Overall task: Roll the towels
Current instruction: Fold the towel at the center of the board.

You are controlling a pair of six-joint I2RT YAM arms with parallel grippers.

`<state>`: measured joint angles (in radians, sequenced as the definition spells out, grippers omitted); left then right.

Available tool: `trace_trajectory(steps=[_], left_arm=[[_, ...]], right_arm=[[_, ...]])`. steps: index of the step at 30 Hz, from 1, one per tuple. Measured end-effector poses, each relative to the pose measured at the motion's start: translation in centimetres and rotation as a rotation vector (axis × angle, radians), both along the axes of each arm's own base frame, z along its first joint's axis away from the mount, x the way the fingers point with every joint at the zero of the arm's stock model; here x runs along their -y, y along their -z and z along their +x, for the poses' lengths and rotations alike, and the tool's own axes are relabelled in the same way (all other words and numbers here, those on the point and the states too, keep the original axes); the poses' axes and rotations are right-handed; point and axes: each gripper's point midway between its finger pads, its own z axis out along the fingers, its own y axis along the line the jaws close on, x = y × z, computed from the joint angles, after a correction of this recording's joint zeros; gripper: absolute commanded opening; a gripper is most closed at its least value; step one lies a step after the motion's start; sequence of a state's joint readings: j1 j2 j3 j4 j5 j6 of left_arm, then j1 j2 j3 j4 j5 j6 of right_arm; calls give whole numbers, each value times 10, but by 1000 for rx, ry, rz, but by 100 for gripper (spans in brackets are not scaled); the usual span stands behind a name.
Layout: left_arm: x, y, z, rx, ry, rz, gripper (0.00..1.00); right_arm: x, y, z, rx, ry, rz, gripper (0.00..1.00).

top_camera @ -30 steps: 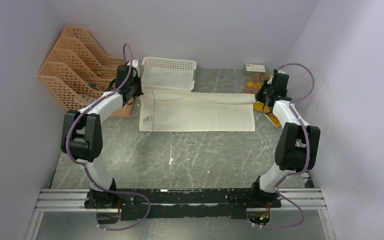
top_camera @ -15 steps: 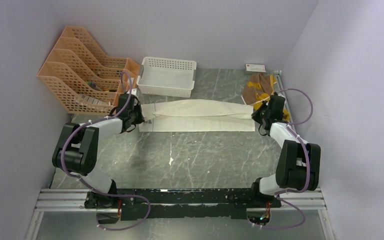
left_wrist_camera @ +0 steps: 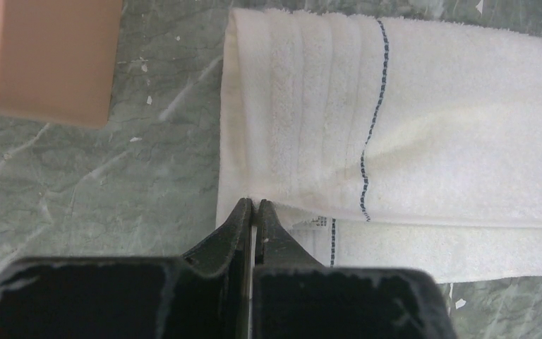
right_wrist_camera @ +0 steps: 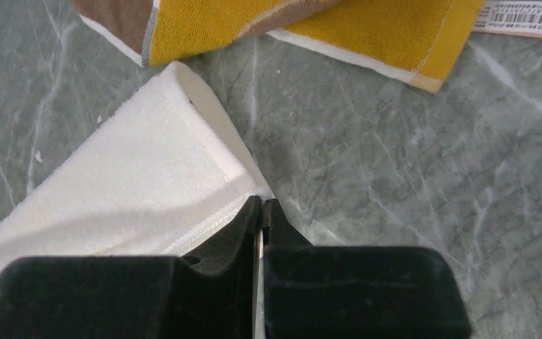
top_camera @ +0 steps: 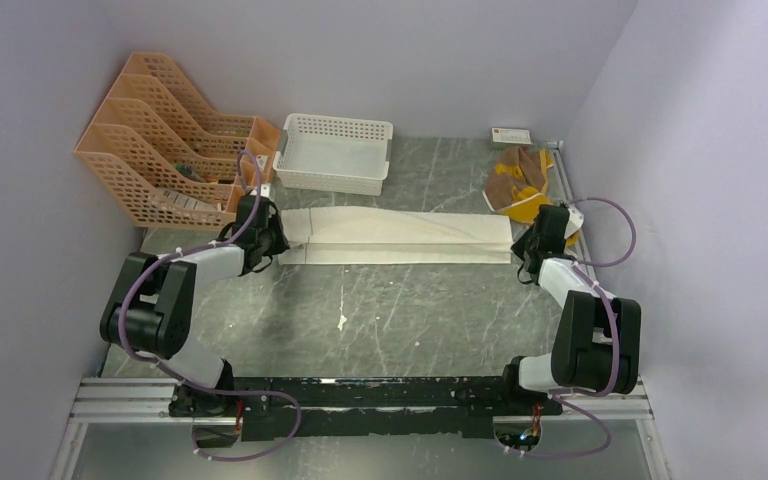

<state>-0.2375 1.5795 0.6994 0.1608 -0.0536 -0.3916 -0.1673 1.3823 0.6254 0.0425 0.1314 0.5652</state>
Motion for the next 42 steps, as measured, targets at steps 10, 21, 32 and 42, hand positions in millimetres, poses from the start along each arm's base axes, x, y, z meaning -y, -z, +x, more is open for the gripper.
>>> trace_trajectory(steps=[10,21,32,42], left_arm=[[-2,-1,0,5,-15,9,7],[-8,-21,0,50,-30,37,6],[-14,-23,0,57,-30,77,7],[-20,-16,-6,22,-43,97,32]], right_arm=[[8,-2,1,13,52,-14,0],[4,7,-4,6,43,2,0],[0,6,-1,27,16,10,1],[8,13,-7,5,41,-15,38]])
